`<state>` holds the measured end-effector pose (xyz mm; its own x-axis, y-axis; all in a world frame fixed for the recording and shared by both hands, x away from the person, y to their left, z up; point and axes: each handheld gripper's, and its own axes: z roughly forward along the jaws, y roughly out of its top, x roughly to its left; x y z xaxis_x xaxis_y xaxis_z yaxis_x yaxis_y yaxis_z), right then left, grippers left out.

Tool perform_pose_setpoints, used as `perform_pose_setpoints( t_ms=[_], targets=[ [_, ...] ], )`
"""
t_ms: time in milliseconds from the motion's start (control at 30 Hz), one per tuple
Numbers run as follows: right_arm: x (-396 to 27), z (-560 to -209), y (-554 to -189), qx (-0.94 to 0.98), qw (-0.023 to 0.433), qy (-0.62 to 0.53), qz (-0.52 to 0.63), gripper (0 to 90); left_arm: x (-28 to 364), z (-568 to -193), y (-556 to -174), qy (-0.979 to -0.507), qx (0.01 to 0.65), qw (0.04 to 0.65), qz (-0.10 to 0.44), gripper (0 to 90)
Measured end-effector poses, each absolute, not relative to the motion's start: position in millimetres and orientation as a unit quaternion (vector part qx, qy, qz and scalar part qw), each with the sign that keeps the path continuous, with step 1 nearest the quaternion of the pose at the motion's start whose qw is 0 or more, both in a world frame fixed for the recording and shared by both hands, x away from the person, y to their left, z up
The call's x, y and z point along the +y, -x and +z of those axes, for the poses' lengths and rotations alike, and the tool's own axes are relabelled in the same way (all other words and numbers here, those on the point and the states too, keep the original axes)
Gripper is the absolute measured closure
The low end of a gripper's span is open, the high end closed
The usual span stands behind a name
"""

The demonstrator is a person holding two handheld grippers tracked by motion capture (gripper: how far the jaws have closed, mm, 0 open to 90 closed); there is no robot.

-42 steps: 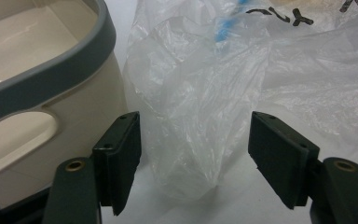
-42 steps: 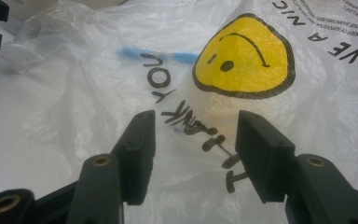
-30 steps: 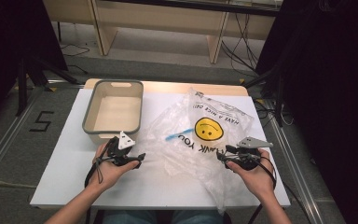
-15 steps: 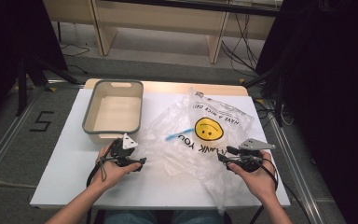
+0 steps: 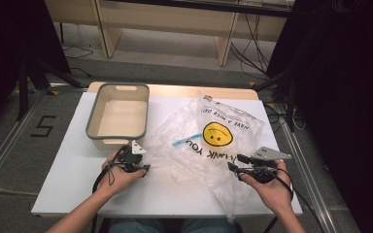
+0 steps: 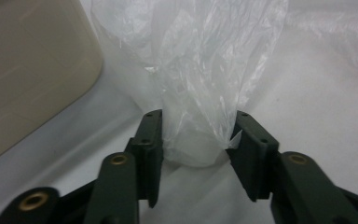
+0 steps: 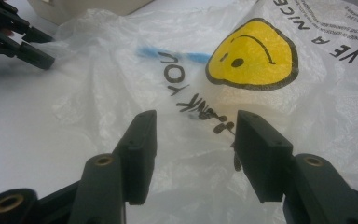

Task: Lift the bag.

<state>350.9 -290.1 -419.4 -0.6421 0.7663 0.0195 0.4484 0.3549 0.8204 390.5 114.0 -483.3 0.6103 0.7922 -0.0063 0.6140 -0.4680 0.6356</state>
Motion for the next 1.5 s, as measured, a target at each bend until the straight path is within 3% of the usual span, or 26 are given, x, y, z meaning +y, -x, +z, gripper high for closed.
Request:
perform_pose_setpoints(
  t_ms=[400,767,1000,1133,1500],
  targets=[
    [-291,-426,-335,0.847,0.151,-0.348,0.373,46.5,106,-482,-383,-0.851,0.407,0.297,0.149,84.9],
    [-286,-450,-328,0.893,0.09,-0.329,0.293,42.4,106,-480,-381,-0.854,0.409,0.289,0.14,88.3],
    [-282,-458,-325,0.911,0.073,-0.312,0.258,39.6,107,-480,-380,-0.856,0.407,0.287,0.137,88.4],
    [-282,-463,-325,0.921,0.081,-0.303,0.231,44.4,106,-480,-379,-0.856,0.408,0.287,0.137,88.5],
    [-286,-465,-329,0.92,0.091,-0.31,0.223,69.6,106,-477,-375,-0.857,0.407,0.288,0.128,88.7]
  ],
)
